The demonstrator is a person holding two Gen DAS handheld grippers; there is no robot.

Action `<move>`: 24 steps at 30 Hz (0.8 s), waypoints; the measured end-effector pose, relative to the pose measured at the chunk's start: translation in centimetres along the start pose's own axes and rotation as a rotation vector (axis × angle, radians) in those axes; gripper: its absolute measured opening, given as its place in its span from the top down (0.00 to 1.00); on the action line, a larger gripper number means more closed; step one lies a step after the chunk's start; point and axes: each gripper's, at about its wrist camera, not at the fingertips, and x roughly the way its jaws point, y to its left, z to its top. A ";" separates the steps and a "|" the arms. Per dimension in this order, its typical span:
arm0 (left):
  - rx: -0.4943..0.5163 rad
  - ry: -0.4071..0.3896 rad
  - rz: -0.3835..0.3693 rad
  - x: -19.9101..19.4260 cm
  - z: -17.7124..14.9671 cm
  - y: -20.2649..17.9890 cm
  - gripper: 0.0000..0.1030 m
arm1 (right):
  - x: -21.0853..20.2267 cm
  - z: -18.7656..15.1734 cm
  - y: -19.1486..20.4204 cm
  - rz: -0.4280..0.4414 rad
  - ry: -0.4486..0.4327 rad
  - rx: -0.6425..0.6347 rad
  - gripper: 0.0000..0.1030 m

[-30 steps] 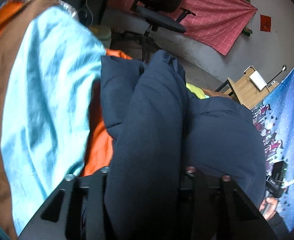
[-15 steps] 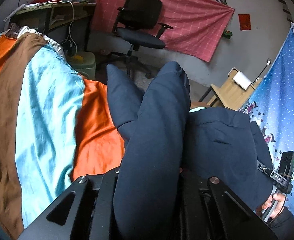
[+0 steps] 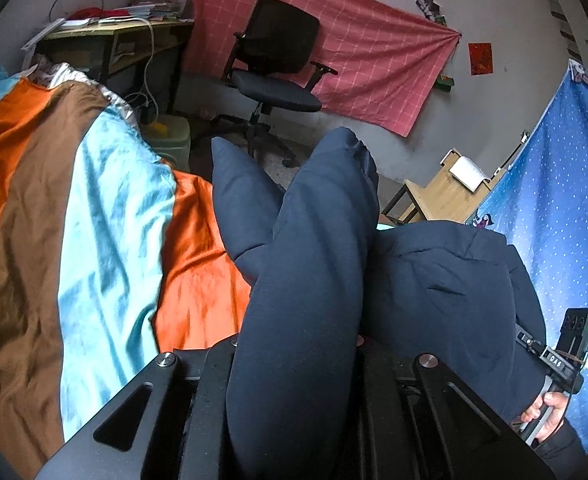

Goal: Fold large clothes

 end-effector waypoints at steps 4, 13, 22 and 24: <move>-0.004 0.017 0.013 -0.8 -0.8 0.2 0.89 | -0.3 -0.4 0.6 -0.005 0.017 -0.011 0.84; 0.005 0.103 0.117 3.0 -4.4 2.7 0.89 | 2.4 -3.2 0.1 -0.034 0.107 0.013 0.84; -0.046 0.160 0.183 6.1 -6.5 6.0 0.77 | 5.3 -6.2 -4.3 -0.132 0.191 0.118 0.72; -0.072 0.187 0.205 6.7 -6.9 6.6 0.70 | 5.5 -6.6 -4.7 -0.152 0.209 0.121 0.65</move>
